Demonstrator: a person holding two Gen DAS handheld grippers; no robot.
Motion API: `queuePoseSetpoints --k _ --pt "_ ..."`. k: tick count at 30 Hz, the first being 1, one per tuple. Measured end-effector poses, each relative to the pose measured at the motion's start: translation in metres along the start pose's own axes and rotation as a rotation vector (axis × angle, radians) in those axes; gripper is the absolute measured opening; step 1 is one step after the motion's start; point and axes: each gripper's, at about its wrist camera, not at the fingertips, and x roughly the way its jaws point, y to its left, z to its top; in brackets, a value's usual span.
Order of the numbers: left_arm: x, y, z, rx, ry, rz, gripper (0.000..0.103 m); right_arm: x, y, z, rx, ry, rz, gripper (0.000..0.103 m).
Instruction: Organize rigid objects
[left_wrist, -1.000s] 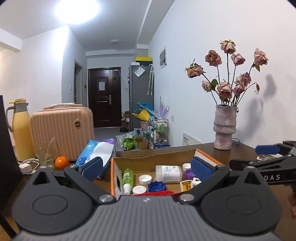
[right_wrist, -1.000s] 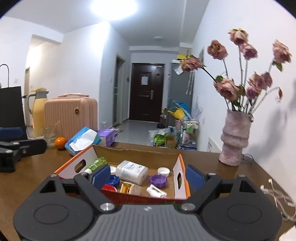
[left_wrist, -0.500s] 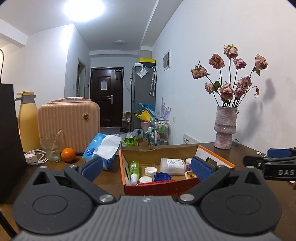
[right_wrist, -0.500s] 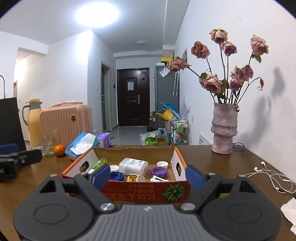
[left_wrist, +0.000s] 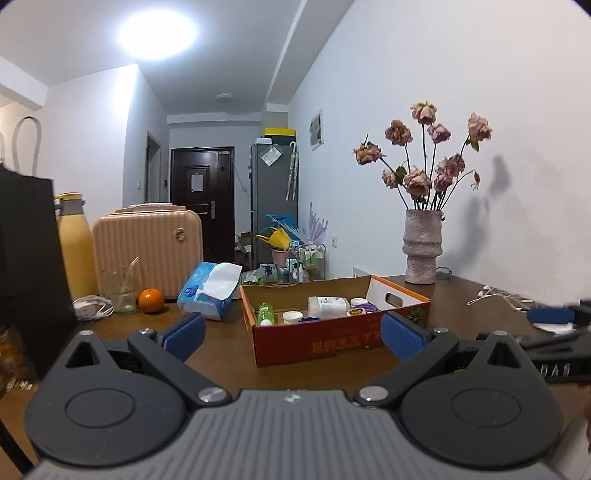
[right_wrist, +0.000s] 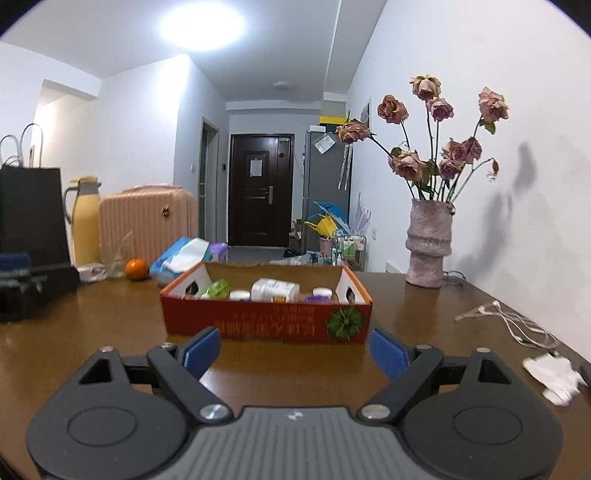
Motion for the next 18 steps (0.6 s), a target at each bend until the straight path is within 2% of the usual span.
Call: queuePoseSetpoints --k 2,5,7,10,14,18 --pt "-0.024 -0.002 -0.006 -0.009 -0.018 -0.019 0.103 -0.022 0.005 -0.011 -0.01 0.012 0.02 0.088" --pt "-0.059 -0.012 -0.024 0.037 -0.027 -0.018 0.103 -0.054 0.017 -0.029 -0.051 0.02 0.015 0.091" --pt "-0.086 -0.02 -0.039 0.091 -0.055 -0.05 0.103 -0.074 0.024 -0.04 -0.066 0.015 0.003 0.098" --pt "-0.121 -0.029 -0.061 0.093 -0.095 -0.03 0.103 -0.107 0.032 -0.059 -0.045 -0.006 -0.032 0.099" --pt "-0.139 -0.032 -0.08 0.068 -0.043 -0.038 0.103 -0.139 0.041 -0.081 0.036 -0.002 -0.017 0.099" --pt "-0.139 -0.027 -0.084 0.049 -0.003 -0.012 0.103 -0.158 0.056 -0.094 -0.025 0.005 -0.004 0.099"
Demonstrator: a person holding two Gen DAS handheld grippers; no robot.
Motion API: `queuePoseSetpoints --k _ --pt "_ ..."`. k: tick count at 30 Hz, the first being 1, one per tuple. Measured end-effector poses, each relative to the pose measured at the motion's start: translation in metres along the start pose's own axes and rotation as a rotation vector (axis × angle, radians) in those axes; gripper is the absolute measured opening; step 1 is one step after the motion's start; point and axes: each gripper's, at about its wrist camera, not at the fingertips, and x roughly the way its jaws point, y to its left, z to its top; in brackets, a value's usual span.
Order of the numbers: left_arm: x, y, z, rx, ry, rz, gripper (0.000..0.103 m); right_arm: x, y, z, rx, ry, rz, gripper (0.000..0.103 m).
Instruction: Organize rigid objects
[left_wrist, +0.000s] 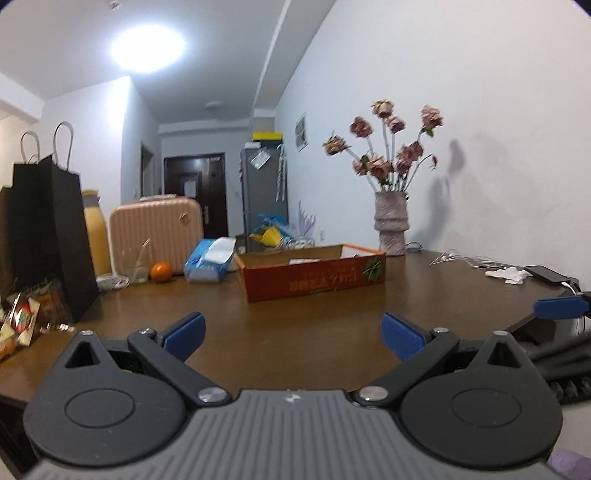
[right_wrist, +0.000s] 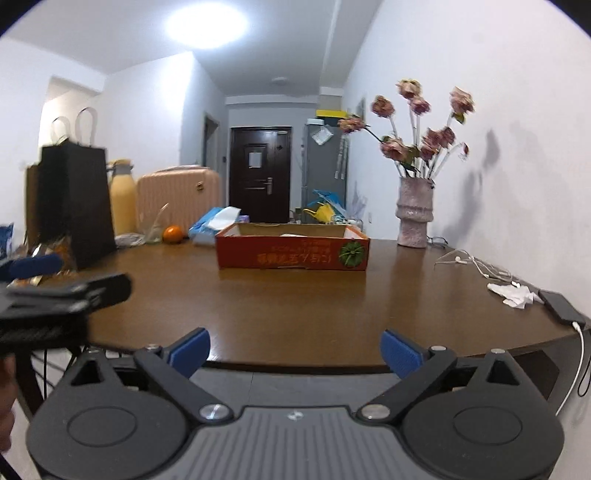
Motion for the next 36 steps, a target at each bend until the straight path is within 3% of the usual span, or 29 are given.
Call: queuePoseSetpoints --k 7,36 --pt "-0.003 0.005 0.001 -0.019 -0.013 0.007 0.103 -0.004 0.003 0.011 -0.013 -0.052 -0.023 0.099" --pt "-0.005 0.004 0.006 -0.015 -0.021 0.0 0.103 -0.004 0.003 0.015 -0.009 -0.056 -0.033 0.099"
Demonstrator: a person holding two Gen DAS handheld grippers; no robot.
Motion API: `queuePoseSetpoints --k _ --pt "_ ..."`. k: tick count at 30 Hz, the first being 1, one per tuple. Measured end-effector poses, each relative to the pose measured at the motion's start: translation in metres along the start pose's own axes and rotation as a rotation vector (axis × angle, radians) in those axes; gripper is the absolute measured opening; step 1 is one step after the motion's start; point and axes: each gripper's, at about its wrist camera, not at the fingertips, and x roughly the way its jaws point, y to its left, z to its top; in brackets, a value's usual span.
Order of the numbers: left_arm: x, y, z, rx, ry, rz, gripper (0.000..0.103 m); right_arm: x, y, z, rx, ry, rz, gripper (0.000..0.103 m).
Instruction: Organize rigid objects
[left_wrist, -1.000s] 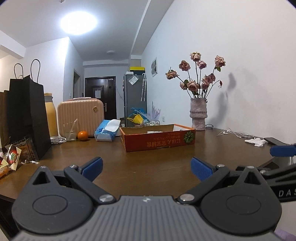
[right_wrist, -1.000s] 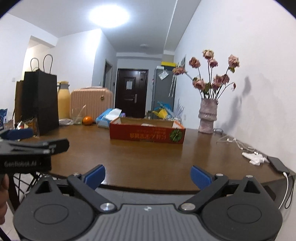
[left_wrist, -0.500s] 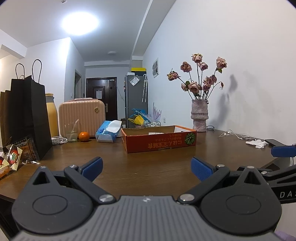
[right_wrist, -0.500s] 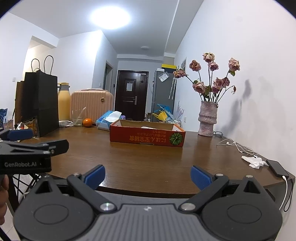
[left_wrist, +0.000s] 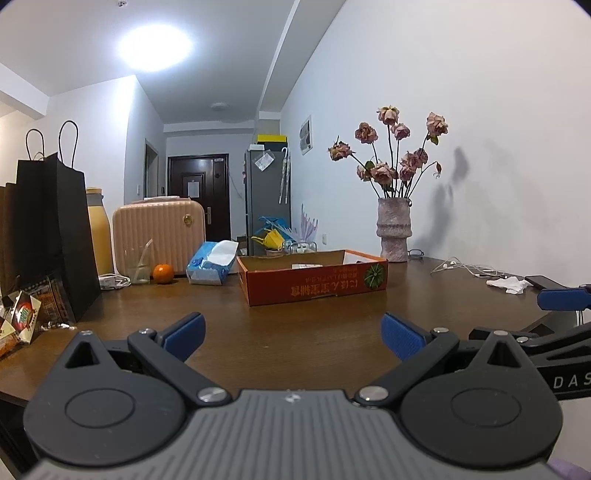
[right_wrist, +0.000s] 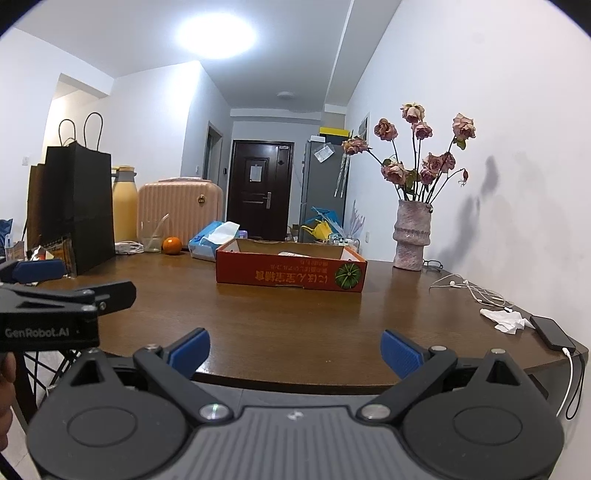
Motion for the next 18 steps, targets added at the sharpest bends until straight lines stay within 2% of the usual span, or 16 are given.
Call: queuePoseSetpoints --k 18 --pt "-0.0017 0.0025 0.0032 -0.007 -0.017 -0.004 0.103 0.0001 -0.0039 0.0042 -0.002 -0.02 0.001 0.099"
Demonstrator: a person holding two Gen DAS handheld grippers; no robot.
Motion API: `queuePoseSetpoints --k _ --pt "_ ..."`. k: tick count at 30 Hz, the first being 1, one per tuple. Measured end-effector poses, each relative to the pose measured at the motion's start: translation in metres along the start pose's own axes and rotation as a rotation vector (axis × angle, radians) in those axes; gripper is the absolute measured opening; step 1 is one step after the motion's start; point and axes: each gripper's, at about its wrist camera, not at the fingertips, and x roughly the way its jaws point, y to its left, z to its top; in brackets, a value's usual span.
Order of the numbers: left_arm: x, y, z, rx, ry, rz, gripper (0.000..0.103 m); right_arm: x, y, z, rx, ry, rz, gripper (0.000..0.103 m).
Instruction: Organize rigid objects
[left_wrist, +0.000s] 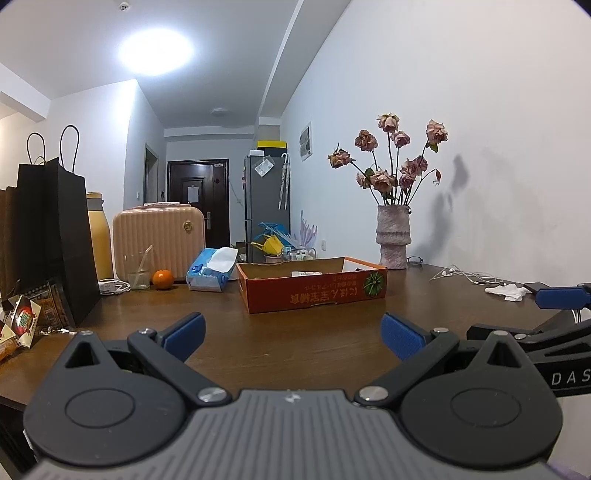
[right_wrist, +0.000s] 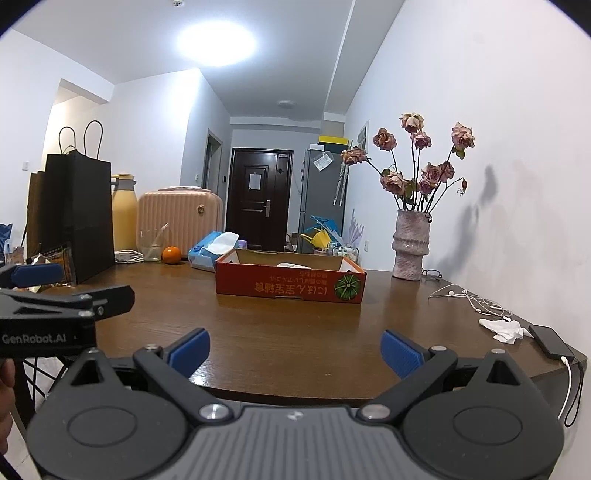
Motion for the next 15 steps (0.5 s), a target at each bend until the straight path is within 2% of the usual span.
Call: queuePoseSetpoints --k 15 --pt "0.0005 -0.0001 0.0003 -0.001 -0.001 0.001 0.103 0.0005 -0.0014 -0.001 0.001 -0.001 -0.002 0.099"
